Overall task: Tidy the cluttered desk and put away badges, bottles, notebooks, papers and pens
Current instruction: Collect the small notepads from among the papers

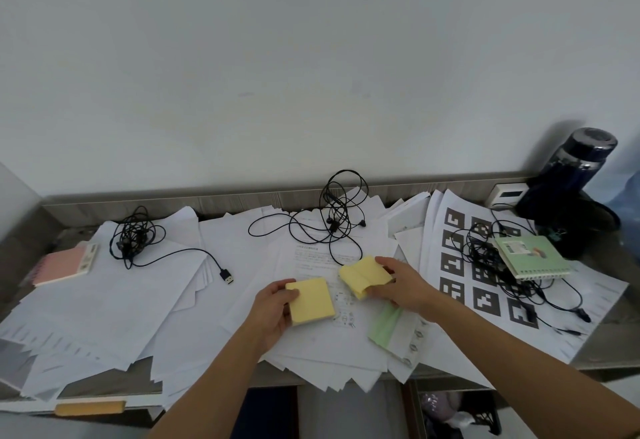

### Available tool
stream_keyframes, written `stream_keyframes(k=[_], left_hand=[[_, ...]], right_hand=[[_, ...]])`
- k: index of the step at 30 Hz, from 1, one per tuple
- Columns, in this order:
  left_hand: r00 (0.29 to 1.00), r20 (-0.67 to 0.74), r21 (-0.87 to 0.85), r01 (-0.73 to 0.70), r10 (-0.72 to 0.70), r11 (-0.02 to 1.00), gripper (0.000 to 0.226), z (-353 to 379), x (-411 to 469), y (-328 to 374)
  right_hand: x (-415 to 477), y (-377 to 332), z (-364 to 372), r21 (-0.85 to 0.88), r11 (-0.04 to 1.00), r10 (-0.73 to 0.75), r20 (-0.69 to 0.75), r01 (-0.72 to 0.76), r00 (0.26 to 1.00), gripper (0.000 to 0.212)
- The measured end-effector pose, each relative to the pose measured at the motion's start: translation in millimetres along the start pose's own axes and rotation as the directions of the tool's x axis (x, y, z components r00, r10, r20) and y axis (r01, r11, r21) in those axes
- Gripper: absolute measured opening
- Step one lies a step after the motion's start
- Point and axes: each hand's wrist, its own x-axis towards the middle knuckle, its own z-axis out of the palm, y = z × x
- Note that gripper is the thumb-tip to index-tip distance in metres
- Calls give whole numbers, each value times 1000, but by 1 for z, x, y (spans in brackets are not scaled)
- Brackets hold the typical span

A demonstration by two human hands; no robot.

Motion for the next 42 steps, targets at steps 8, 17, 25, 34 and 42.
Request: stream_keyframes(k=[8,17,25,34,42], left_hand=[[1000,2,-1,-7,7,1000,27,2,-2,1],[998,58,-59,-11,14,998,24,2,-6,2],[990,135,-58,-39,47,998,35,-2,-8,-1],[995,69,24,-76,75,997,40,0,-4,-4],[994,85,-3,-73,73,997,32,0,-4,0]], right_hand=[[9,0,0,369,928,110,-163,-43,981,27],[15,-30,28,264,964,-26,148,-14,989,22],[29,-39,47,279,960,2,14,-6,1000,27],[15,-42,37,290,957,-8,25,0,1000,27],[-39,-17,-25,-572,816,36,-96,-85,995,61]])
